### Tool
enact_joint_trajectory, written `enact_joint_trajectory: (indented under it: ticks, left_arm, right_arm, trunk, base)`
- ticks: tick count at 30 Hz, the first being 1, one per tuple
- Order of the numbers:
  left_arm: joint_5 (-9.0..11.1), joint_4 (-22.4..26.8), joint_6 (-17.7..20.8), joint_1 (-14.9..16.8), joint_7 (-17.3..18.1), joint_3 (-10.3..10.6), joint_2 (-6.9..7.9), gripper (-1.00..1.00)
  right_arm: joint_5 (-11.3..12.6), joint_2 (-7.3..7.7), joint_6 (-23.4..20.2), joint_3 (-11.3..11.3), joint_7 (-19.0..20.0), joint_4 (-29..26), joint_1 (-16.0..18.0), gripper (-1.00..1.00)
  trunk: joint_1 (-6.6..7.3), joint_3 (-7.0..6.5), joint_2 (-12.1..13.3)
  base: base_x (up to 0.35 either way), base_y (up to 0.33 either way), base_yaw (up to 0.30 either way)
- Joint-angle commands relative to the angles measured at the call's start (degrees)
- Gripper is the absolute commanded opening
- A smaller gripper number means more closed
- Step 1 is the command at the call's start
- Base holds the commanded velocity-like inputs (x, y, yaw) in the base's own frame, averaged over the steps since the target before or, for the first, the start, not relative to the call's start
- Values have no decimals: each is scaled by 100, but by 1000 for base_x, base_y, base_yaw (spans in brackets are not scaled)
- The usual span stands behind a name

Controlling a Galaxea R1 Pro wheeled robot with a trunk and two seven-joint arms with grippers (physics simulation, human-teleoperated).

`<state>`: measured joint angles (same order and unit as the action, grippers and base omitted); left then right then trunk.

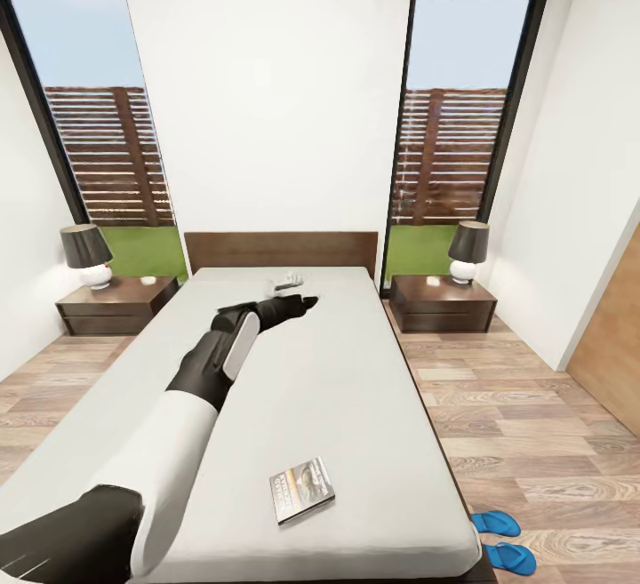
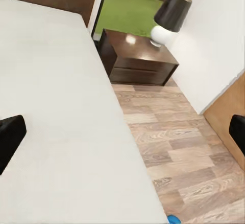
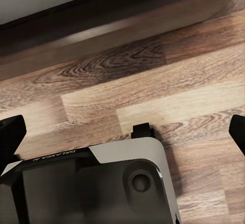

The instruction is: In the bedroom, move the book from the bed onto either nightstand, and place the two sandals side by side next to the bed.

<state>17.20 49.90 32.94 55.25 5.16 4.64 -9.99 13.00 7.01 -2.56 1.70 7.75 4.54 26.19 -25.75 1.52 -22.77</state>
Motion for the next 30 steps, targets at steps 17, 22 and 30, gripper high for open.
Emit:
enact_joint_trajectory:
  ticks: [17,22,30]
  left_arm:
    - [163,-1917,-491,29,-856,148,-1,100]
    - [153,-1991,75,29,-865,150,-1,100]
    - [144,-2035,302,21,-837,160,-1,100]
  right_arm:
    - [36,3,-6,15,25,12,9,100]
    - [36,3,-7,15,26,12,9,100]
    - [43,3,-7,15,39,12,9,100]
  trunk:
    - [-4,13,-14]
    - [-4,13,-14]
    - [-4,13,-14]
  base:
    - [0,0,0]
    - [0,0,0]
    - [0,0,0]
